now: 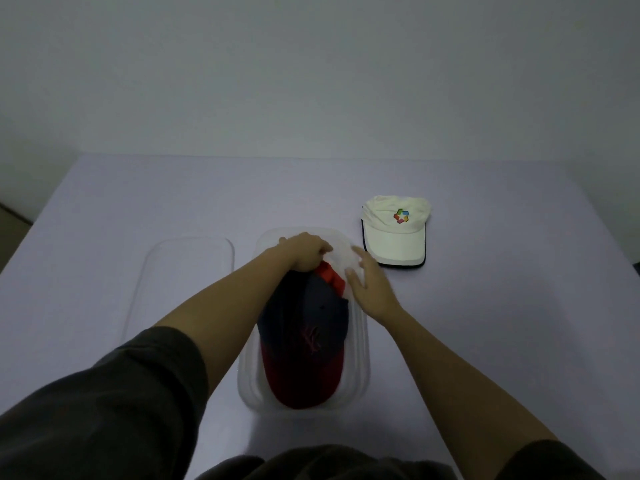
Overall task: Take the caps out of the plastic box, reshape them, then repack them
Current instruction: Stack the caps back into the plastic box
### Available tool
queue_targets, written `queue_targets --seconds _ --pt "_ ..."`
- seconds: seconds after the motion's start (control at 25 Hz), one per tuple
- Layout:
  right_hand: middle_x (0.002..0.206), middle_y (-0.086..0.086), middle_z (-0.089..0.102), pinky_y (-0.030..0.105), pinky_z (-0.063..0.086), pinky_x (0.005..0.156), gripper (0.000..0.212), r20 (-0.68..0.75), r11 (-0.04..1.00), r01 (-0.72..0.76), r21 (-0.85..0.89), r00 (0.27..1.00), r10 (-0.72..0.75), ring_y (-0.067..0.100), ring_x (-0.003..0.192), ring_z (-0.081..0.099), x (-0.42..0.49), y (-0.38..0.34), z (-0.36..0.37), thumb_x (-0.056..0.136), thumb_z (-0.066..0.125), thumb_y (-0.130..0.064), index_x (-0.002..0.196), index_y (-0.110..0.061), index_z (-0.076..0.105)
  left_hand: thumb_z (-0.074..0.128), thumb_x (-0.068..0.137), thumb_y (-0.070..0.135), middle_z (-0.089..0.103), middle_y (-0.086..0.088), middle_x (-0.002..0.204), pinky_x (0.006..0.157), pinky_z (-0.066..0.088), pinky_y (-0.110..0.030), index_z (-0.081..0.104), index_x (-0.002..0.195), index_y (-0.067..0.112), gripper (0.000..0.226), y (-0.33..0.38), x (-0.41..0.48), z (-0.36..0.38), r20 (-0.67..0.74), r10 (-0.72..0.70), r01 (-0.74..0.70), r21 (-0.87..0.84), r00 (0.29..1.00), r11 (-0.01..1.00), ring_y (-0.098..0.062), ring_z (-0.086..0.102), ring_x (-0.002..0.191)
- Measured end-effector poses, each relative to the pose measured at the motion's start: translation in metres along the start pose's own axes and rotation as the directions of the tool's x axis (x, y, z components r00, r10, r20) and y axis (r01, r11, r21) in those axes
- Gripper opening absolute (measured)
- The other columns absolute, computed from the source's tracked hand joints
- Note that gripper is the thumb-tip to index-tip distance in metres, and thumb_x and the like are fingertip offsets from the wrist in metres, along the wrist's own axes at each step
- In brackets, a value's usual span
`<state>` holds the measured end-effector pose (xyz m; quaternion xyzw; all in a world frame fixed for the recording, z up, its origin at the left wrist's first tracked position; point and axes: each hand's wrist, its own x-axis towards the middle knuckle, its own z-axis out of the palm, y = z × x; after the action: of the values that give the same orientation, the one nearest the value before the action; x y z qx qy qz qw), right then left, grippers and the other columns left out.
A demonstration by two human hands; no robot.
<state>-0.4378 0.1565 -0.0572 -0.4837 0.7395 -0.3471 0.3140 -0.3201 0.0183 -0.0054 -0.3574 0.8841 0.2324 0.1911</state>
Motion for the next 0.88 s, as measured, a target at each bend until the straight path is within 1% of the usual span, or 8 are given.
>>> queue_targets --seconds 0.08,0.16,0.2,0.32,0.44,0.64,0.76,0.88 --pt "0.144 0.009 0.038 0.029 0.033 0.106 0.047 -0.183 0.984 -0.098 0.147 0.975 0.125 0.02 0.13 0.039 0.001 0.005 -0.017 0.098 0.044 -0.022 0.142 -0.009 0.032 0.038 0.096 0.014 0.05 -0.008 0.14 0.108 0.033 -0.041 0.045 0.136 0.015 0.041 -0.001 0.007 -0.009 -0.188 0.044 -0.059 -0.074 0.981 0.996 -0.027 0.045 0.128" --pt "0.141 0.016 0.04 0.027 0.033 0.101 0.046 -0.315 0.975 -0.192 0.107 0.924 0.217 0.027 0.128 0.041 0.012 0.015 -0.038 0.097 0.044 -0.018 0.14 -0.004 0.033 0.041 0.097 0.014 0.055 -0.012 0.134 0.105 0.036 -0.034 0.048 0.134 0.01 0.038 0.007 0.017 -0.02 -0.337 0.066 -0.123 -0.148 0.939 0.981 -0.027 0.05 0.123" --pt "0.139 0.019 0.04 0.03 0.033 0.101 0.046 -0.35 0.97 -0.232 0.076 0.904 0.244 0.03 0.127 0.041 0.019 0.021 -0.048 0.097 0.045 -0.017 0.139 -0.002 0.033 0.043 0.096 0.015 0.056 -0.012 0.134 0.104 0.036 -0.032 0.048 0.134 0.009 0.039 0.014 0.023 -0.024 -0.365 0.069 -0.145 -0.185 0.929 0.972 -0.027 0.052 0.122" --pt "0.136 0.023 0.041 0.04 0.033 0.106 0.054 -0.368 0.945 -0.324 0.036 0.875 0.314 0.035 0.127 0.039 0.041 0.041 -0.077 0.092 0.053 -0.018 0.138 0.001 0.032 0.049 0.095 0.02 0.046 -0.011 0.143 0.105 0.033 -0.029 0.037 0.141 0.009 0.048 0.034 0.049 -0.032 -0.309 0.087 -0.171 -0.253 0.947 0.952 -0.024 0.049 0.126" --pt "0.14 0.021 0.039 0.04 0.029 0.108 0.067 -0.319 0.92 -0.391 0.027 0.869 0.378 0.035 0.132 0.035 0.056 0.055 -0.092 0.087 0.063 -0.024 0.139 0.001 0.029 0.054 0.093 0.024 0.034 -0.01 0.15 0.111 0.028 -0.034 0.028 0.145 0.01 0.06 0.047 0.082 -0.037 -0.264 0.08 -0.156 -0.283 0.961 0.946 -0.026 0.038 0.134" --pt "0.152 0.014 0.022 0.045 0.022 0.115 0.115 -0.189 0.848 -0.519 0.108 0.827 0.53 0.03 0.141 0.02 0.07 0.09 -0.09 0.064 0.083 -0.04 0.147 -0.007 0.011 0.067 0.083 0.034 0.017 -0.005 0.157 0.114 0.018 -0.034 0.015 0.148 0.014 0.086 0.064 0.136 -0.041 -0.161 0.01 -0.084 -0.458 0.987 0.885 -0.022 0.019 0.143" --pt "0.151 0.01 0.026 0.049 0.026 0.113 0.124 -0.186 0.845 -0.511 0.155 0.825 0.533 0.03 0.139 0.025 0.076 0.102 -0.085 0.054 0.087 -0.044 0.148 -0.011 0.012 0.075 0.076 0.032 0.029 -0.007 0.152 0.109 0.028 -0.034 0.018 0.146 0.015 0.092 0.069 0.154 -0.037 -0.084 0.036 -0.072 -0.481 0.996 0.874 -0.025 0.031 0.137" --pt "0.148 0.009 0.033 0.052 0.031 0.11 0.126 -0.199 0.861 -0.483 0.16 0.839 0.507 0.03 0.135 0.031 0.076 0.108 -0.083 0.048 0.087 -0.048 0.146 -0.014 0.016 0.079 0.069 0.033 0.054 -0.008 0.127 0.089 0.046 -0.035 0.045 0.129 0.018 0.071 0.073 0.167 -0.033 -0.06 0.028 -0.053 -0.47 0.998 0.881 -0.024 0.051 0.112"
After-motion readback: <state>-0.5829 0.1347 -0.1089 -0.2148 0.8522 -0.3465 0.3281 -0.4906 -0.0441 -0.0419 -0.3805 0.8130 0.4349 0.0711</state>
